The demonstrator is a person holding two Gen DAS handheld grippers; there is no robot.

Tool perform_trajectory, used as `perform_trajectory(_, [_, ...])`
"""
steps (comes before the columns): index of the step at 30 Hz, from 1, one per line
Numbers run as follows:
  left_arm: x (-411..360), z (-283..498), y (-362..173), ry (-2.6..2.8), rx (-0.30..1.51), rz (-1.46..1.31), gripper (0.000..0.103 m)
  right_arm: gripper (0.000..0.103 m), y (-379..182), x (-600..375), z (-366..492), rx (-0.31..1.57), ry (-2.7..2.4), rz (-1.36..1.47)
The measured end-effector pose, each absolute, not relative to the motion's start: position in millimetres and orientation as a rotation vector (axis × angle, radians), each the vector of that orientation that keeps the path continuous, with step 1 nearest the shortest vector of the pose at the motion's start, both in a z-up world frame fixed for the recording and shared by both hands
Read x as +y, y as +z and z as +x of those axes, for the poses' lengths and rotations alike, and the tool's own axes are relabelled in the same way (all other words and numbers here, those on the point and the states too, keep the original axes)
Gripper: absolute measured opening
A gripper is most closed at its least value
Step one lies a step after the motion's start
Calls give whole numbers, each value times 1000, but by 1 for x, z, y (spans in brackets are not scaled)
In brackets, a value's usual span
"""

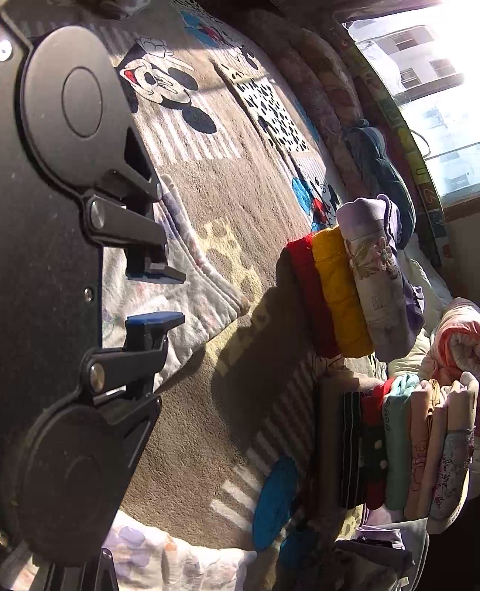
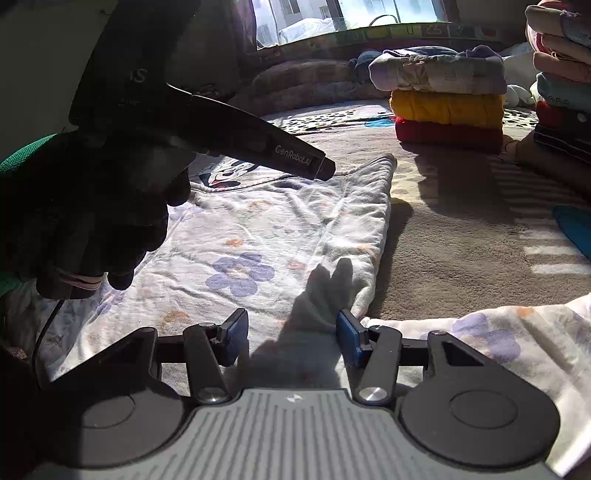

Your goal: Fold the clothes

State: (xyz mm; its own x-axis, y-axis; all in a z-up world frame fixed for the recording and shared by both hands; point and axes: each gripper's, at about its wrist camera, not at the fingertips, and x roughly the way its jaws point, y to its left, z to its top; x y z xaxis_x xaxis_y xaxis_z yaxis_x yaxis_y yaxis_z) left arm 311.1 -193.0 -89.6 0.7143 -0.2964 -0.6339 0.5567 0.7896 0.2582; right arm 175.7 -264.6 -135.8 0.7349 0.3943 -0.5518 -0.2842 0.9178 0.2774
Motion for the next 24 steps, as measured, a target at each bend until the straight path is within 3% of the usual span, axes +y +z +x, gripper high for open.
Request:
perform_trajectory(9, [-240,386,-139,-461,742,454,9,56,-146,-256,179,678,402,128])
perform_trajectory(13, [-239,388,-140,-450,749,439,9,65,-147,-249,180,679,410,97])
perform_trajectory(18, [-226,402,-116,-487,835,345,9,69,-147,-246,179,673,412,92])
perform_trajectory(24, [-149,401,-64,-338,700,169,10,68,-146,-251,181,672,416,137])
